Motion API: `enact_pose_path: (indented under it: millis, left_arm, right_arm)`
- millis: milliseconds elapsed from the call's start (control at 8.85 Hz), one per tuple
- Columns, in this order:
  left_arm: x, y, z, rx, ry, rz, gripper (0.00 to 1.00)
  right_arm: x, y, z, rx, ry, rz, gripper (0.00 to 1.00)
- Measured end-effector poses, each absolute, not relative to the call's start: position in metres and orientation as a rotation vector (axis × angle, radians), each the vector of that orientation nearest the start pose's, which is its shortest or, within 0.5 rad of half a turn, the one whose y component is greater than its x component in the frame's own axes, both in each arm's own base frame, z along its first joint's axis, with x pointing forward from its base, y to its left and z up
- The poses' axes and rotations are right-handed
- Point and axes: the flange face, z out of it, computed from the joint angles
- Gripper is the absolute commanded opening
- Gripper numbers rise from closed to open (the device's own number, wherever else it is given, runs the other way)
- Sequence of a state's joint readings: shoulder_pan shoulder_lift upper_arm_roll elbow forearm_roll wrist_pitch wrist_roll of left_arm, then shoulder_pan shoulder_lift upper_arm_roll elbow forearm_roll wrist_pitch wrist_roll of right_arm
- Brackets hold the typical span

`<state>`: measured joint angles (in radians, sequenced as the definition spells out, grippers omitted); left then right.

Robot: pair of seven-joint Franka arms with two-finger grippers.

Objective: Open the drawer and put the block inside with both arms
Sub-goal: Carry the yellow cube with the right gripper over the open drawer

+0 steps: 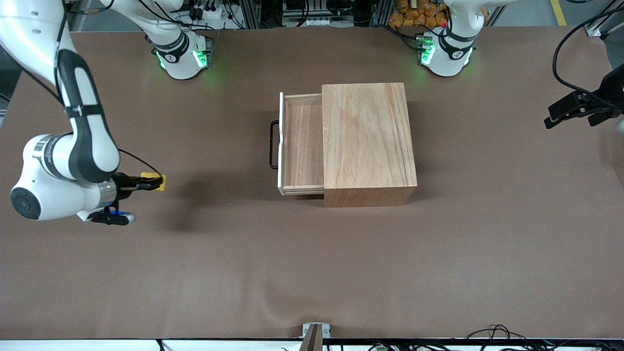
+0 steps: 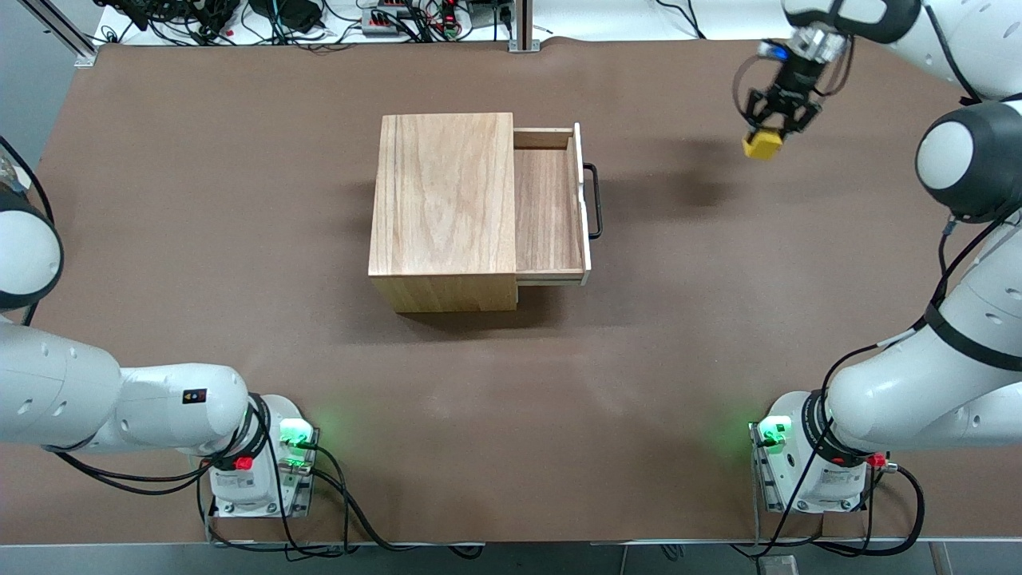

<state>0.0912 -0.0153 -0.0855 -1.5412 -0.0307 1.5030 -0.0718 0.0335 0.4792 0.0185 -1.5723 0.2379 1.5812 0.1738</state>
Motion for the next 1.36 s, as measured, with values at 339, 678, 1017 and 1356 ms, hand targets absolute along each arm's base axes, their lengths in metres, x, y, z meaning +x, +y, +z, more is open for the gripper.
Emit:
enact_pose_path:
  millis: [339,678,1017,1356]
  left_arm:
    - [0.535,0.001,0.647,-3.167,-0.126,0.073,1.0]
    - [0.533,-0.003,0.647,-3.169,-0.113,0.089,1.0]
    - [0.532,-0.026,0.647,-3.168,-0.059,0.095,1.0]
    - [0.529,-0.041,0.65,-3.163,-0.13,0.094,1.0]
  right_arm:
    - [0.597,0.227,0.412,-2.767,0.523,0.79,0.0]
    - [0.546,0.358,0.424,-2.787,0.692,0.763,0.0]
    - [0.507,0.435,0.405,-2.792,0.751,0.664,0.0]
    - [0.497,0.448,0.359,-2.801,0.774,0.637,0.0]
